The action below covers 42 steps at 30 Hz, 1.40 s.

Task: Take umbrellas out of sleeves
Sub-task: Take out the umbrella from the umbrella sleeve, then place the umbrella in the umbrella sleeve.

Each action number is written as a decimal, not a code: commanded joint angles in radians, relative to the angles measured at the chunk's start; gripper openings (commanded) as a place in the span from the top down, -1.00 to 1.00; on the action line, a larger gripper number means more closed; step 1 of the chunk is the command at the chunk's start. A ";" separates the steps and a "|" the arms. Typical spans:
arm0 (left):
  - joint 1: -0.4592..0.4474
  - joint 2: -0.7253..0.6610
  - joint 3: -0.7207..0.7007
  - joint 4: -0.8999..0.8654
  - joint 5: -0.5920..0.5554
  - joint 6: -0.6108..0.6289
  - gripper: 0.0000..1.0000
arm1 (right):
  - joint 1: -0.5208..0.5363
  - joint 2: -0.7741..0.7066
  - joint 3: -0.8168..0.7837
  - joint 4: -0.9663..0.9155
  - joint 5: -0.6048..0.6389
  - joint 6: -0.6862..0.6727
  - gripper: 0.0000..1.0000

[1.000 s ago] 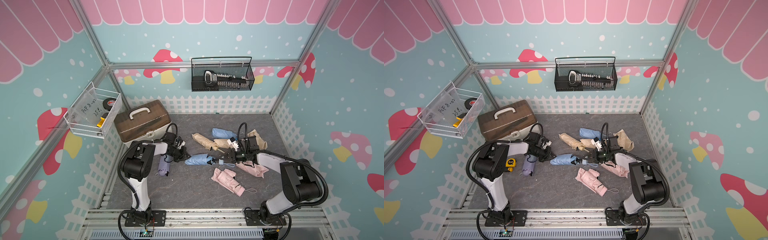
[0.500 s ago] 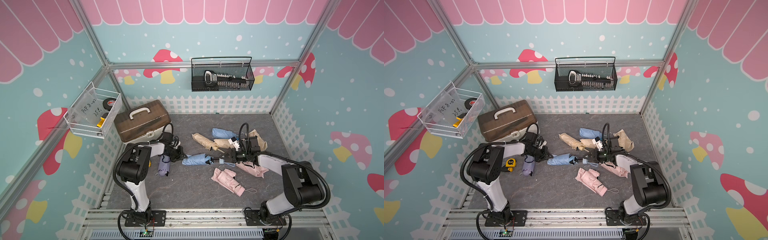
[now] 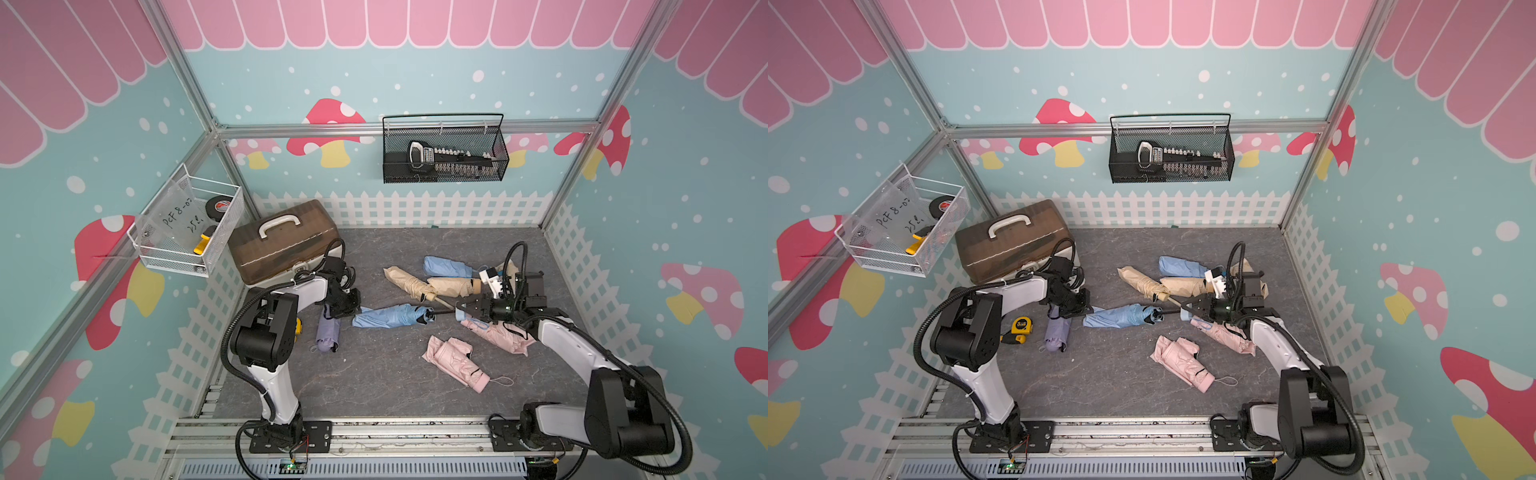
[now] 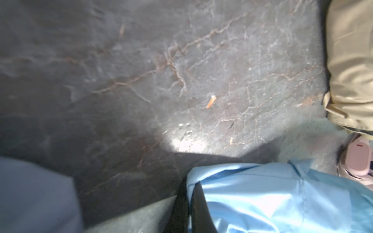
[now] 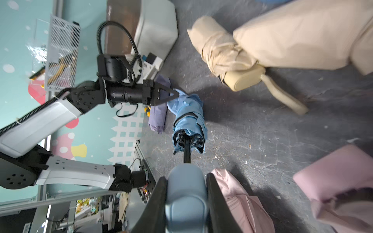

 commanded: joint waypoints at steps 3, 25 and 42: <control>0.018 0.027 0.007 -0.072 -0.101 0.039 1.00 | -0.045 -0.162 0.036 0.017 -0.066 0.106 0.90; -0.097 0.040 0.004 0.054 0.086 -0.099 1.00 | 0.106 -0.013 0.079 0.313 -0.040 0.270 0.91; -0.127 0.043 -0.016 0.055 0.066 -0.086 1.00 | 0.109 0.254 -0.012 0.625 0.020 0.327 0.93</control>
